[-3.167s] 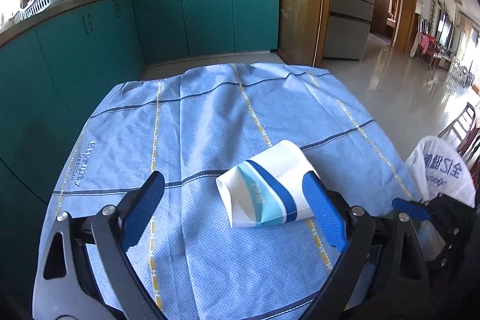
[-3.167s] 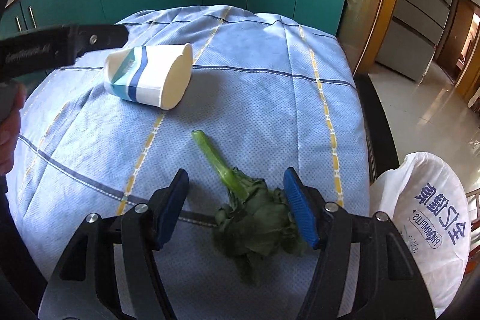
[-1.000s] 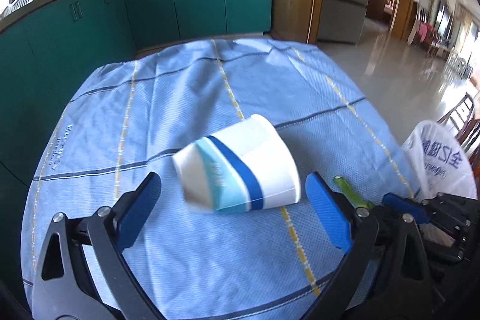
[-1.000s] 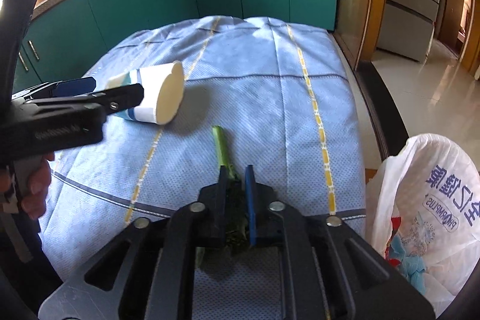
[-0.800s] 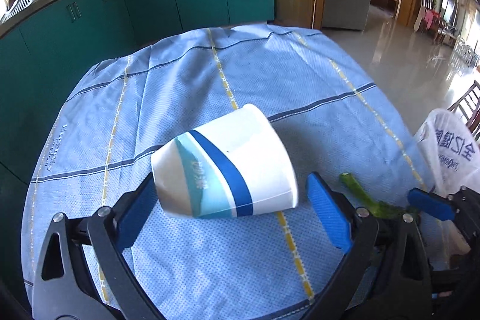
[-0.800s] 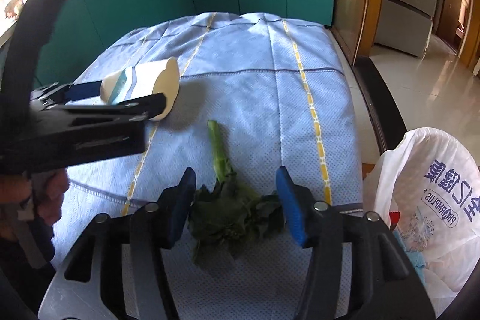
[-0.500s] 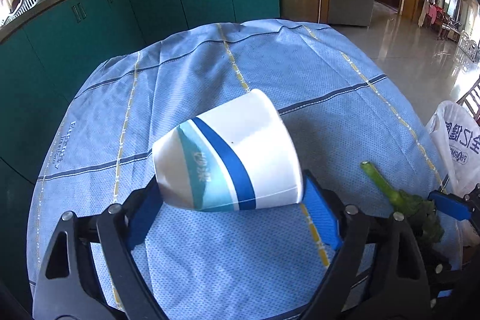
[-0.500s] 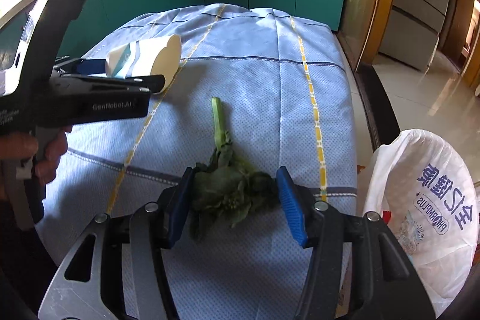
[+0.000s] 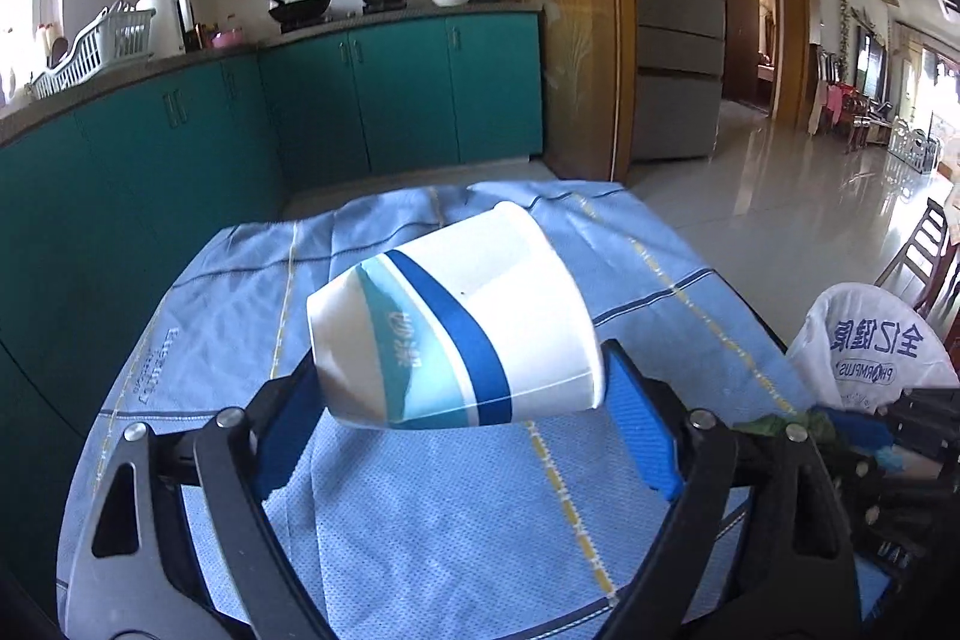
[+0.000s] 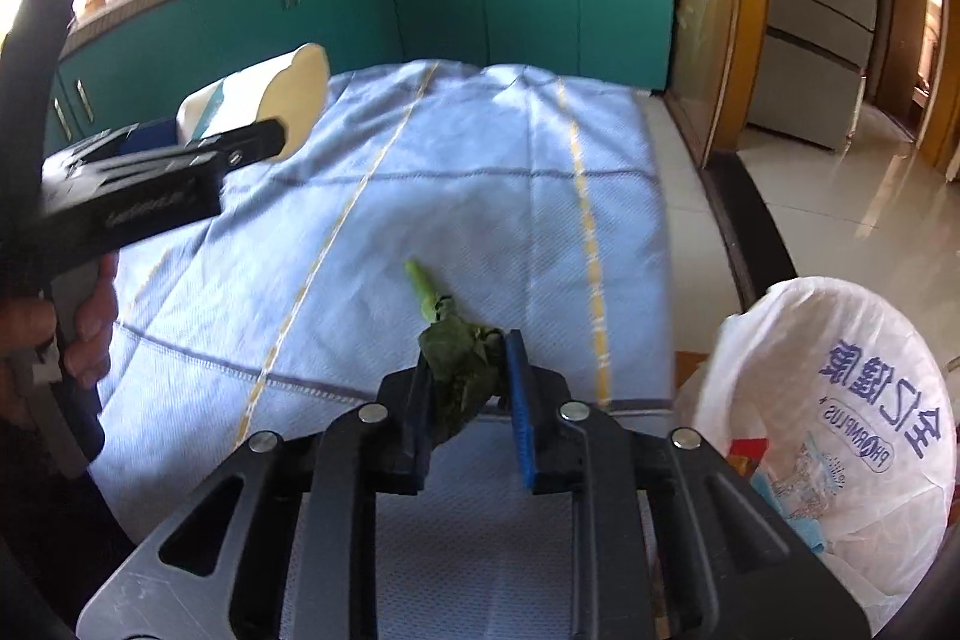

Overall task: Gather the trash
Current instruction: 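Grasp the paper cup with the left gripper while the right grasps the green stalk, then carry the paper cup and green stalk over the bin and open both grippers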

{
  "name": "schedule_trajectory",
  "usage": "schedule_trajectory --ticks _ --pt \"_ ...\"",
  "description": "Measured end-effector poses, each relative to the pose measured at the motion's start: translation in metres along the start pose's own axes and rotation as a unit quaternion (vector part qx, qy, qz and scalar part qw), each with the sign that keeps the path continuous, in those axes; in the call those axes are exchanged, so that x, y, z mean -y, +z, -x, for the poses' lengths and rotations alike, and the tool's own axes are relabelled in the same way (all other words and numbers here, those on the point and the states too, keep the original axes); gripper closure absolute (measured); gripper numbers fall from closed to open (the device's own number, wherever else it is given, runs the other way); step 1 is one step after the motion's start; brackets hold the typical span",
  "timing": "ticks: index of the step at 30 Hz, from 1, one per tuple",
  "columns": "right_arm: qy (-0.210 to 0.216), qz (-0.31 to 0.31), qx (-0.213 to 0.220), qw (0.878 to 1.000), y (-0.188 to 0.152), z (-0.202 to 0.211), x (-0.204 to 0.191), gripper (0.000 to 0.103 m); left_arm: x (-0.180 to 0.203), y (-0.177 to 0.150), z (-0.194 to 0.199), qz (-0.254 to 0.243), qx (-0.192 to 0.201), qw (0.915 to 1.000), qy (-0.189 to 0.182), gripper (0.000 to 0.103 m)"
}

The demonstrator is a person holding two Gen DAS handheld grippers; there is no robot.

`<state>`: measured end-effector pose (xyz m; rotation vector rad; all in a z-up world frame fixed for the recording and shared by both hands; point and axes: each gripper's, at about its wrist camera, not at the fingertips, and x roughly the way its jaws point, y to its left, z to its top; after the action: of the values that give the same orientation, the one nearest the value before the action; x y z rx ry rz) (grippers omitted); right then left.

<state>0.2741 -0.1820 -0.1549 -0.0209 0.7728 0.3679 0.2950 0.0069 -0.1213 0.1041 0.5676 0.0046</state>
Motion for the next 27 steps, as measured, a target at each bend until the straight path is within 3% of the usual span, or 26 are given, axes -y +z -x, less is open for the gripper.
schedule_trajectory --ticks 4,14,23,27 --pt "-0.020 -0.031 0.027 0.999 0.001 0.017 0.026 0.081 0.015 0.002 0.006 -0.024 0.009 0.9996 0.014 0.016" --pt "-0.086 -0.127 0.076 0.985 -0.009 0.060 0.110 0.083 0.077 -0.002 0.032 -0.071 0.025 0.9962 -0.043 0.016" --pt "-0.150 -0.188 0.094 0.966 -0.039 0.098 0.172 0.083 0.150 -0.005 0.040 -0.076 0.004 0.9881 -0.134 0.016" --pt "-0.172 -0.221 0.101 0.955 -0.049 0.112 0.195 0.083 0.203 0.000 0.037 -0.081 -0.004 0.9786 -0.189 0.016"
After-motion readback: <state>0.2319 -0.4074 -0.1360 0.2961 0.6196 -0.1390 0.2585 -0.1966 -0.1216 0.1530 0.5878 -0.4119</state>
